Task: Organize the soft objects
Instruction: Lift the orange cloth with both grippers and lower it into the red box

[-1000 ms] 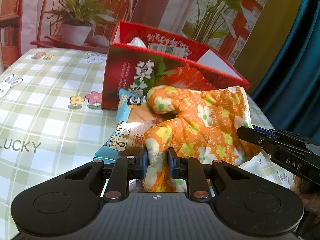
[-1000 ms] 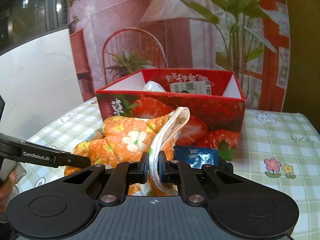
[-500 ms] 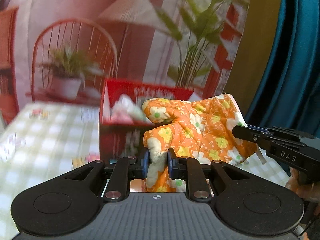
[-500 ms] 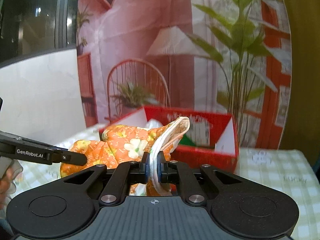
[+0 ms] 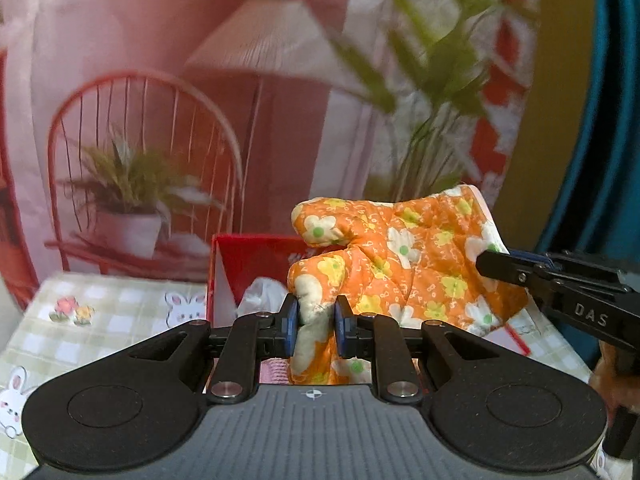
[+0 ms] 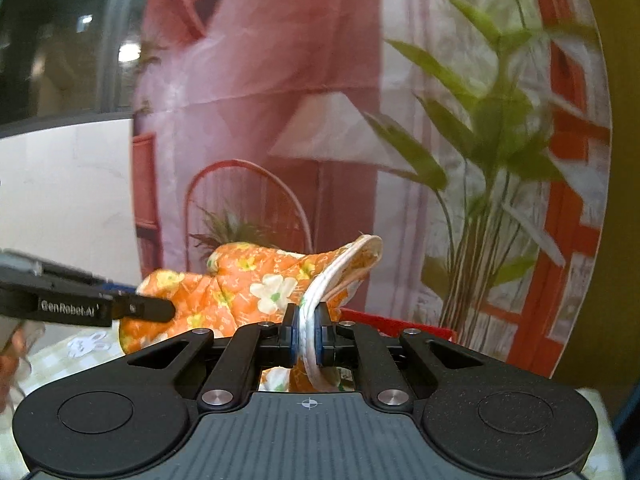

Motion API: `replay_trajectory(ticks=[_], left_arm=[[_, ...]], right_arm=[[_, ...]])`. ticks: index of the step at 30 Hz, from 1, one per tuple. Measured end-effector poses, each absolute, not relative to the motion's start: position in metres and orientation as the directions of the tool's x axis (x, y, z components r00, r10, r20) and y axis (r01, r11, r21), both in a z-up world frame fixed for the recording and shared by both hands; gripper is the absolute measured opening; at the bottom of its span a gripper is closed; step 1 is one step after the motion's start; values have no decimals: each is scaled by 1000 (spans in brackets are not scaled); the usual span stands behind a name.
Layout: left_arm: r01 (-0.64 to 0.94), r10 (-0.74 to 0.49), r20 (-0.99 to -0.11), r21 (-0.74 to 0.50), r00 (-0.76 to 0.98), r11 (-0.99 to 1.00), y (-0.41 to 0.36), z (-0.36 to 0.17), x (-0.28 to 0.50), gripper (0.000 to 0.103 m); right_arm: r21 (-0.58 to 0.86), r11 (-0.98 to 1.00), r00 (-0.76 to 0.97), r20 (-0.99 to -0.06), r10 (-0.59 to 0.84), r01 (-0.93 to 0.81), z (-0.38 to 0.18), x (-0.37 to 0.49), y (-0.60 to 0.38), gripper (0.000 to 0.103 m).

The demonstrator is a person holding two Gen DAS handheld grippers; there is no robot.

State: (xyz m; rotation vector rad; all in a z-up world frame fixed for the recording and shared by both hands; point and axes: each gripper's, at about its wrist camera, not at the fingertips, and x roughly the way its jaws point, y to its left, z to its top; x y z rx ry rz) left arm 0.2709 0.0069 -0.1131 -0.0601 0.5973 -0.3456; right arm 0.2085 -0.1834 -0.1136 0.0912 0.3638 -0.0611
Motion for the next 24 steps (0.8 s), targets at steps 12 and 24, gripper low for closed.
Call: replay_trajectory(ticks=[12, 24], left_arm=[[265, -311, -749, -186, 585, 946, -10, -161, 317, 20], [284, -281, -827, -154, 488, 946, -27, -185, 333, 20]], right_arm=[[163, 971, 808, -586, -49, 177, -174, 260, -210, 7], [162, 940, 689, -718, -96, 300, -199, 271, -221, 7]])
